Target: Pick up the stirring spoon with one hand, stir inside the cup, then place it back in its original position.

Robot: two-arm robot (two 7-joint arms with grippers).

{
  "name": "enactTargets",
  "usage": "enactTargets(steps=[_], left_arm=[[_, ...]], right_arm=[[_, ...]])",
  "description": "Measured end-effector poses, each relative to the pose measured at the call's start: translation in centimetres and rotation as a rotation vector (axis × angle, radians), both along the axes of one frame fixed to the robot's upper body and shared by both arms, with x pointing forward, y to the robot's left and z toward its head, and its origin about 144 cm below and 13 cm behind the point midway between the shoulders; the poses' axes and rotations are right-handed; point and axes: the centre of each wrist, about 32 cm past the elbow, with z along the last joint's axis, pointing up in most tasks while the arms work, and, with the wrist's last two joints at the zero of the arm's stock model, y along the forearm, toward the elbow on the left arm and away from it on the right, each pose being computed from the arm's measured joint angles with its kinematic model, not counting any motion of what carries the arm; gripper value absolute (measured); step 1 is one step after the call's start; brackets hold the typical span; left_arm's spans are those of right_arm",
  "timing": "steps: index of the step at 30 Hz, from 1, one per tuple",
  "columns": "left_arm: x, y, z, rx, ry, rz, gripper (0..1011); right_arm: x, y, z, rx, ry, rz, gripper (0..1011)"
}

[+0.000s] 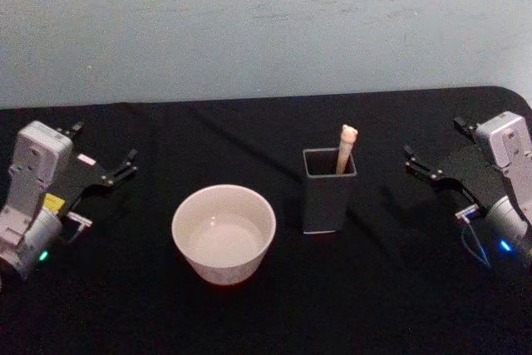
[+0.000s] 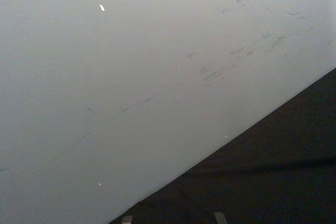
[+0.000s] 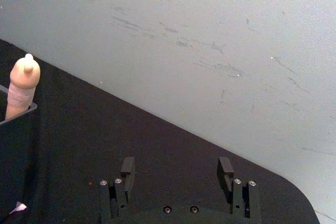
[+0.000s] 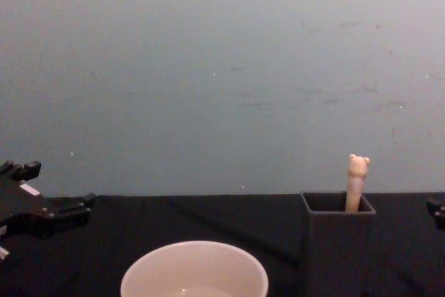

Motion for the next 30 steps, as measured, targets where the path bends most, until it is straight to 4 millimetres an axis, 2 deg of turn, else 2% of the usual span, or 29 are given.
enactTargets(steps=[30], left_arm=[[0.00, 0.00, 0.00, 0.000, 0.000, 0.000, 1001]], right_arm=[[0.00, 0.00, 0.00, 0.000, 0.000, 0.000, 1002]])
